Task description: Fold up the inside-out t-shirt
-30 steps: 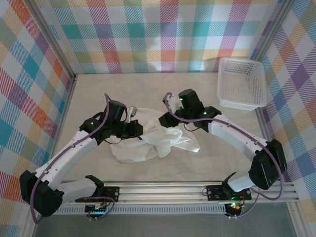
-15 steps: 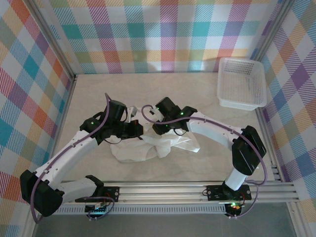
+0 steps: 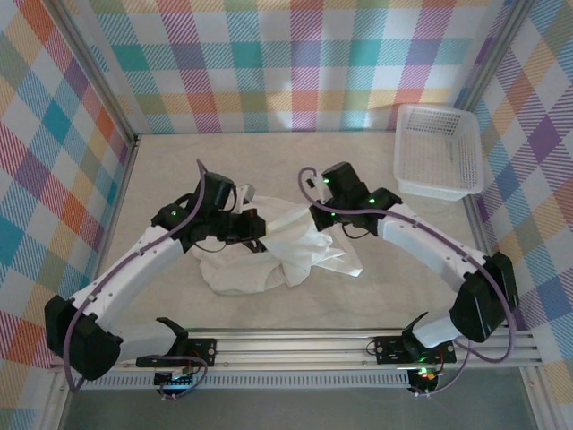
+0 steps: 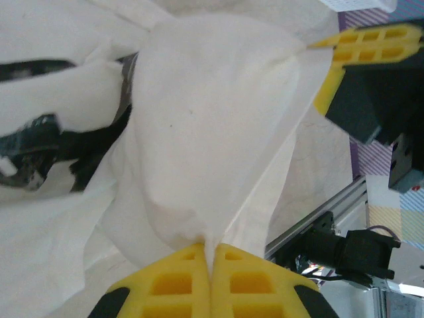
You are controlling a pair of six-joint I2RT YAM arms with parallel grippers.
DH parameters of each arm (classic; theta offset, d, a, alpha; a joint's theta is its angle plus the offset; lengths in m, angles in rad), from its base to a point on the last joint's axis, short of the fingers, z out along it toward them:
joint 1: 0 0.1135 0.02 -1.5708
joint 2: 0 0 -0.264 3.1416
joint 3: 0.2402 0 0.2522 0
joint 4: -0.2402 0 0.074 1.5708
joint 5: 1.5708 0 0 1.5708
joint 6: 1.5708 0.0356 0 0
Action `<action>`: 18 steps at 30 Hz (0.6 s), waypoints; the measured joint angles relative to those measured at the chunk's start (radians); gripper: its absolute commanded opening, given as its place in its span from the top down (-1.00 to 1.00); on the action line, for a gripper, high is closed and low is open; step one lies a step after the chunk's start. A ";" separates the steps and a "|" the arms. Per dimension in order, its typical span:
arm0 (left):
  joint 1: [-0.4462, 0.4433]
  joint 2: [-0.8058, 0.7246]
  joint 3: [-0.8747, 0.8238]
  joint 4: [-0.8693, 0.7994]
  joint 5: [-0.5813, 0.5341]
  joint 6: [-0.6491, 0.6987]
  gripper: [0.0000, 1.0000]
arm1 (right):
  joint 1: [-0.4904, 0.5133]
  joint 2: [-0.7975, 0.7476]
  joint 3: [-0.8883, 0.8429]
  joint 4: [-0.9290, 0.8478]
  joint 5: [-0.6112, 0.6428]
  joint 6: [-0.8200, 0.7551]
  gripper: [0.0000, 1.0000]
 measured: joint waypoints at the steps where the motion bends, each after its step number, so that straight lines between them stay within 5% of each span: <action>1: 0.000 0.029 0.035 0.001 0.004 0.005 1.00 | -0.018 -0.021 -0.016 -0.001 -0.025 0.020 1.00; 8: -0.063 0.305 0.373 0.041 0.018 0.040 0.98 | -0.249 -0.264 -0.216 0.059 -0.079 0.225 1.00; 9: -0.092 0.345 0.418 0.050 0.018 0.047 0.91 | -0.289 -0.300 -0.253 0.064 -0.080 0.246 0.91; 11: -0.167 0.431 0.496 0.065 0.015 0.066 0.65 | -0.358 -0.364 -0.333 0.062 -0.074 0.301 0.38; 14: -0.269 0.522 0.524 0.082 0.003 0.082 0.27 | -0.404 -0.412 -0.445 0.028 -0.036 0.365 0.17; 18: -0.339 0.556 0.481 0.081 -0.038 0.093 0.07 | -0.418 -0.489 -0.520 -0.044 -0.006 0.417 0.05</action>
